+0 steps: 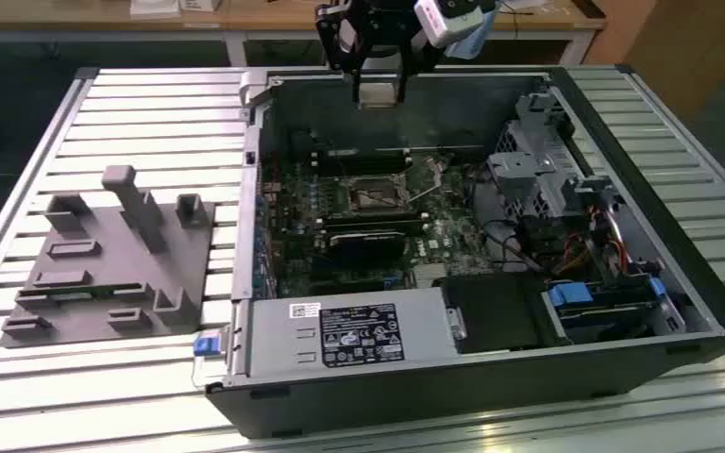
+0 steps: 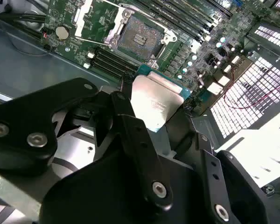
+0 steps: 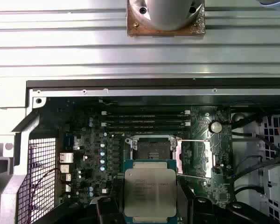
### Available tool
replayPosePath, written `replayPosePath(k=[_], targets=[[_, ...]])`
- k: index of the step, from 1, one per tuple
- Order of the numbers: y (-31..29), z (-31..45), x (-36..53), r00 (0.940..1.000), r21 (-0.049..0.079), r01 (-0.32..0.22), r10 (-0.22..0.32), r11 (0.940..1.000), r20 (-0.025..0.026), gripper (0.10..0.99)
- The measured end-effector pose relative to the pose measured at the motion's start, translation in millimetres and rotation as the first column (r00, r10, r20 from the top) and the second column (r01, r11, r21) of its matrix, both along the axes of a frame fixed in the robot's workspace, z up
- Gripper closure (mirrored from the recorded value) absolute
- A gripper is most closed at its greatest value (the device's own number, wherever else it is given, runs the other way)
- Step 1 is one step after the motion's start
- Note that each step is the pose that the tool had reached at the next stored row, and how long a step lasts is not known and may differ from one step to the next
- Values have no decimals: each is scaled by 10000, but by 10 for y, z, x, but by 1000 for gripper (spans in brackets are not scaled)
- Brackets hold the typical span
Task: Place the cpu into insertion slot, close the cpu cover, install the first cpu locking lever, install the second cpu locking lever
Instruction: 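Place the cpu into insertion slot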
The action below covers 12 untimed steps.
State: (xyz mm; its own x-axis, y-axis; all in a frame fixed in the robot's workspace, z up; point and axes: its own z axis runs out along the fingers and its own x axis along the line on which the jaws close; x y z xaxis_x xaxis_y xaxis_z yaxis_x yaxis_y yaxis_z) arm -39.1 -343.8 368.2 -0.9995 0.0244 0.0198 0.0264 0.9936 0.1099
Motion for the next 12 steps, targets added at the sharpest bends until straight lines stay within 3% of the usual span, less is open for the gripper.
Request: replayPosePath(k=[12], targets=[[0,-23,0,10000,8,0,0,10000,0,545]])
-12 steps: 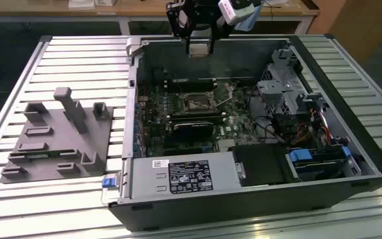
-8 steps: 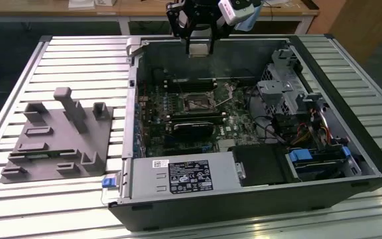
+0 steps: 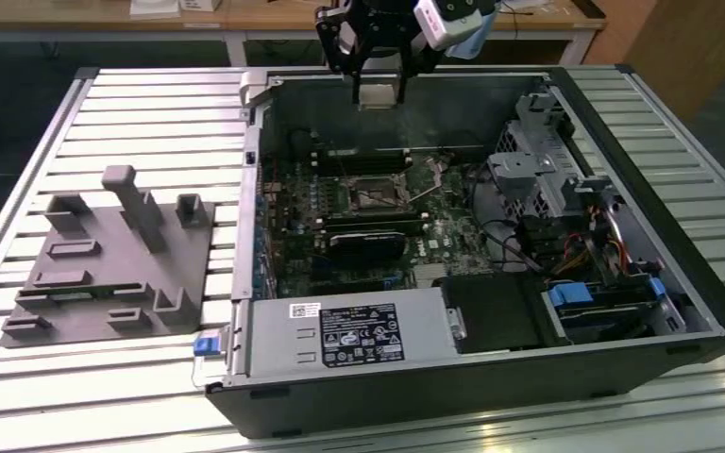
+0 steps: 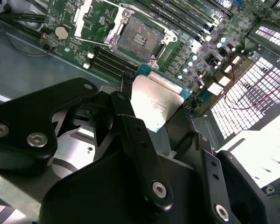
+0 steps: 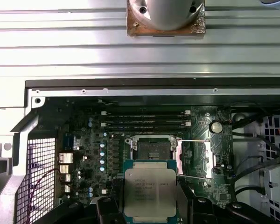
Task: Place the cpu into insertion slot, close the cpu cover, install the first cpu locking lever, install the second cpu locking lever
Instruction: 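Place the cpu into insertion slot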
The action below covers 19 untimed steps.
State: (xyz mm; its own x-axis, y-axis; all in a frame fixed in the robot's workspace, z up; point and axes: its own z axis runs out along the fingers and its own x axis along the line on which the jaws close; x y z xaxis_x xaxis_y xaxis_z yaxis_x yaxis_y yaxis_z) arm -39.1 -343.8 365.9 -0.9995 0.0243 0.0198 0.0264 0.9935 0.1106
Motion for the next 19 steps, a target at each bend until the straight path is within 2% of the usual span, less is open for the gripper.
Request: replayPosePath(k=[19], targets=[[0,-66,0,10000,-1,0,0,10000,0,545]])
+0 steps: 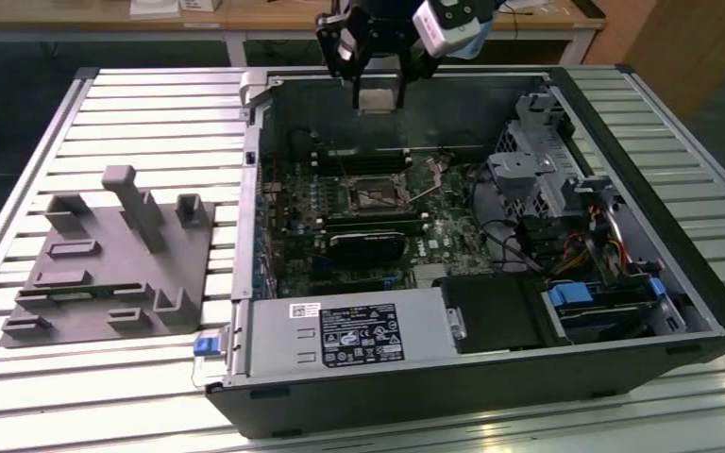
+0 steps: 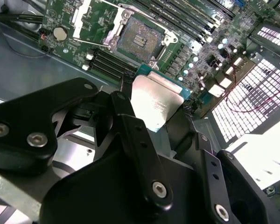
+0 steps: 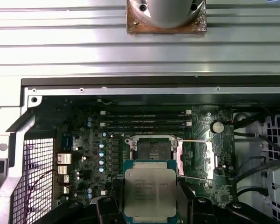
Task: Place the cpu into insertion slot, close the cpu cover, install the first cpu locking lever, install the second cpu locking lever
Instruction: 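Place the cpu into insertion slot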
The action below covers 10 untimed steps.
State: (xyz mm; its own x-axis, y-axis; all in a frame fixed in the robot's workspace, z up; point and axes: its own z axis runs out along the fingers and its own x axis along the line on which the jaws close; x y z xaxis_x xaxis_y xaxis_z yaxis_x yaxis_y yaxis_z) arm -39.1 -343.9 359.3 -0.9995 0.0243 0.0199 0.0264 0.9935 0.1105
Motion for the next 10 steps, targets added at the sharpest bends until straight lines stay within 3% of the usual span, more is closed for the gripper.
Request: replayPosePath(k=[10], targets=[[0,-48,0,10000,-5,0,0,10000,0,545]])
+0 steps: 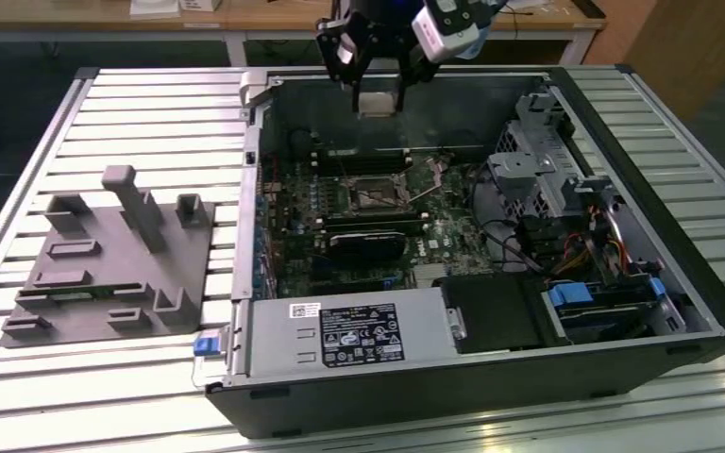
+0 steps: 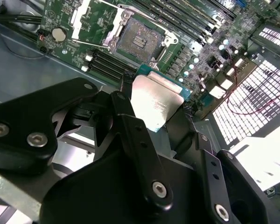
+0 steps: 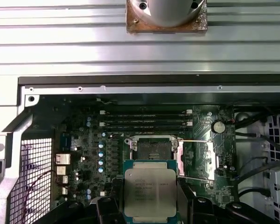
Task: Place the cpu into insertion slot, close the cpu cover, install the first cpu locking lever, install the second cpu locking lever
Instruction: 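Place the cpu into insertion slot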
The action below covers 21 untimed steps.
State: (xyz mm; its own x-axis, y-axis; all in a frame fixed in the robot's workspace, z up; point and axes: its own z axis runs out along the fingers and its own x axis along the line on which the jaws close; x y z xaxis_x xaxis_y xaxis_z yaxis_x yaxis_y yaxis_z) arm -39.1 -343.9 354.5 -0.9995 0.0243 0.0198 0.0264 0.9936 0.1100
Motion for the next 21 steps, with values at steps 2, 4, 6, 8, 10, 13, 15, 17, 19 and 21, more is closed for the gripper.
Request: replayPosePath(k=[2,4,6,8,10,13,15,17,19,21], targets=[[0,-12,-1,10000,-1,2,-2,10000,0,545],[0,-25,0,10000,-1,1,-1,10000,1,545],[0,-40,0,10000,-2,0,0,10000,0,545],[0,-53,0,10000,-4,1,-1,10000,0,545],[0,-66,0,10000,-4,0,0,10000,0,545],[0,-84,0,10000,-8,0,0,10000,-1,545],[0,-96,0,10000,-9,0,0,10000,0,545],[0,-108,0,10000,-12,0,0,10000,0,545],[0,-121,0,10000,-14,1,-1,10000,0,545],[0,-133,0,10000,-17,0,0,10000,0,545]])
